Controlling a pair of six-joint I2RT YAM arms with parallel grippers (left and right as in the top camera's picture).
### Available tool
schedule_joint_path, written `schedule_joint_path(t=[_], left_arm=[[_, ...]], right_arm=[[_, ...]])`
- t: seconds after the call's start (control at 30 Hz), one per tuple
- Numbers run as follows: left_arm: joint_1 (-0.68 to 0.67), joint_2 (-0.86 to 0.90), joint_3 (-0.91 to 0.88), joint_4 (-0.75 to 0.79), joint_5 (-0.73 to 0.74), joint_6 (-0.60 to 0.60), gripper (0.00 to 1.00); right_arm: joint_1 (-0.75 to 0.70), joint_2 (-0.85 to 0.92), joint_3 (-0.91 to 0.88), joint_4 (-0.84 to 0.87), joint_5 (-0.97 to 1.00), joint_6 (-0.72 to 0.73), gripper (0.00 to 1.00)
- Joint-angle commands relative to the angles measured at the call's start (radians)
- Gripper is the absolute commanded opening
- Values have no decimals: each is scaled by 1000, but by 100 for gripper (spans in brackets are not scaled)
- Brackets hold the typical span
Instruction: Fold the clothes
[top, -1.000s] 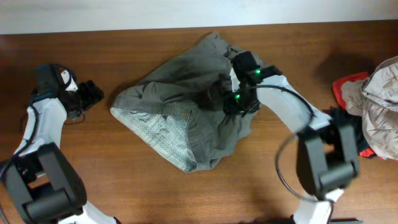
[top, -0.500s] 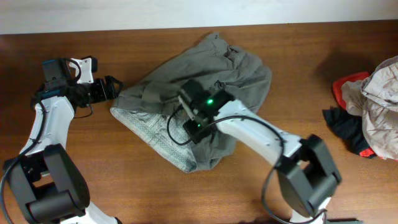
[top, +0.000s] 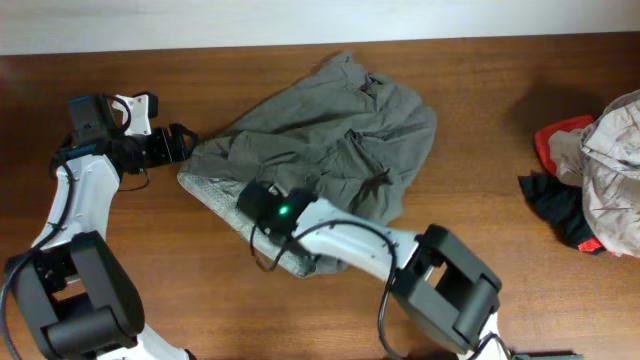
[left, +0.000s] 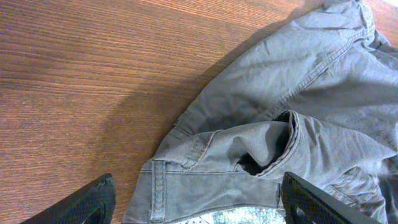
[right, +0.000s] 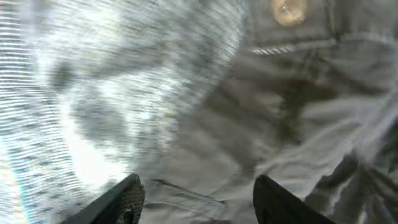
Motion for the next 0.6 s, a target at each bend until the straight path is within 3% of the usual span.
schedule_joint_path(t=[0.0, 0.4, 0.57], left_arm=[[2, -17, 8, 0, 21, 16, 84], [2, -17, 8, -4, 22, 16, 84], [1, -17, 8, -4, 22, 16, 84]], right_arm=[[57, 6, 1, 17, 77, -6, 64], [-17, 88, 0, 73, 148, 73, 64], [-21, 91, 5, 64, 220, 74, 57]])
